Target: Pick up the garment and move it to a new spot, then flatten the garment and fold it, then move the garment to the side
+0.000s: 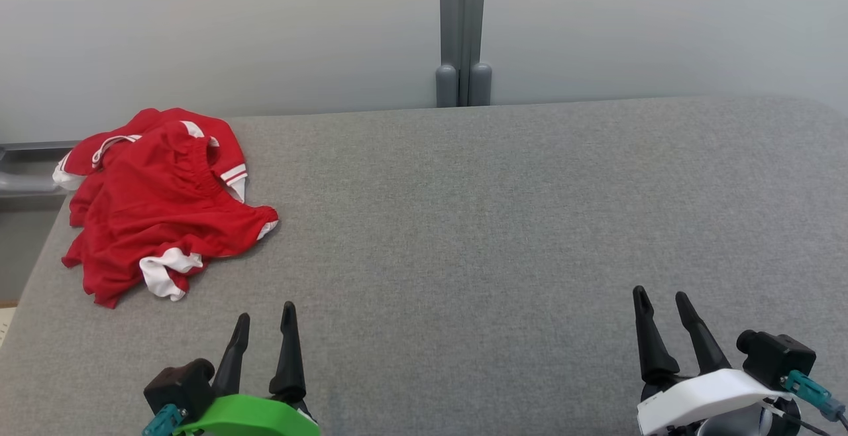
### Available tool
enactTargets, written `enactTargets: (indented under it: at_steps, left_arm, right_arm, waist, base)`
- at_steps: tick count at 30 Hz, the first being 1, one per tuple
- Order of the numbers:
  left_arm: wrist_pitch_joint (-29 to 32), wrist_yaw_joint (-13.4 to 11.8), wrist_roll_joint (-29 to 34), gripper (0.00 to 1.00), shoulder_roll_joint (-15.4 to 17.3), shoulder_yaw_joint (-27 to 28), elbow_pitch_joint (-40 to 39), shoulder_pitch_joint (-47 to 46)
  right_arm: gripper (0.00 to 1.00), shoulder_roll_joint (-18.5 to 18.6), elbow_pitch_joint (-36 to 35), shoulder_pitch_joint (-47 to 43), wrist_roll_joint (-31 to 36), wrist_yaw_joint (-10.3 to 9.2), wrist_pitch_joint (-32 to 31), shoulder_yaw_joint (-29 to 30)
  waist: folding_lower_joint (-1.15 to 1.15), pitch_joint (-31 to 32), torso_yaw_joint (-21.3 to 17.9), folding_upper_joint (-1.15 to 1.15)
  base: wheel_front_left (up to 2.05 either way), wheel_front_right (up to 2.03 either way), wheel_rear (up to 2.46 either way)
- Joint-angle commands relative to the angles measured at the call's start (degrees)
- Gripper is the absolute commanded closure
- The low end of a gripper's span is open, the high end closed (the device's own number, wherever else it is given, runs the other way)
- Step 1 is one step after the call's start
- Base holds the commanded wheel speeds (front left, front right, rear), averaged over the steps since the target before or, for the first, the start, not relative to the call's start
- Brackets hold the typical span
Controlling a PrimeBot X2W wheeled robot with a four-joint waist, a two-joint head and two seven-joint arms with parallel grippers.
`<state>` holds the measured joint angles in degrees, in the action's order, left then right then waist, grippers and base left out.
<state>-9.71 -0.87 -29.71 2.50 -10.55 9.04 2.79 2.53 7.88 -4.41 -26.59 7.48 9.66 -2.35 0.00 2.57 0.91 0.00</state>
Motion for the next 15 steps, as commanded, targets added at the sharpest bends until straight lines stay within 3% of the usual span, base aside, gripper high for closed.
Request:
enactTargets:
  at_steps: [1, 15]
  left_arm:
    - [-0.6, -0.3, 1.7, 0.00, 0.4, -0.2, -0.3, 0.3]
    - [-2.3, -1.1, 8.0, 0.00, 0.5, -1.4, 0.9, 1.1]
  right_arm:
    - [0.00, 0.3, -0.7, -0.3, 1.8, 0.01, 0.6, -0.2]
    - [0.00, 0.4, -1.0, -1.2, 9.1, 0.01, 2.4, -0.9]
  waist:
    - [0.00, 0.0, 0.0, 0.00]
    - [0.00, 0.5, 0.2, 0.00]
  base:
    - [0.00, 0.00, 0.00]
    - [0.00, 0.00, 0.00]
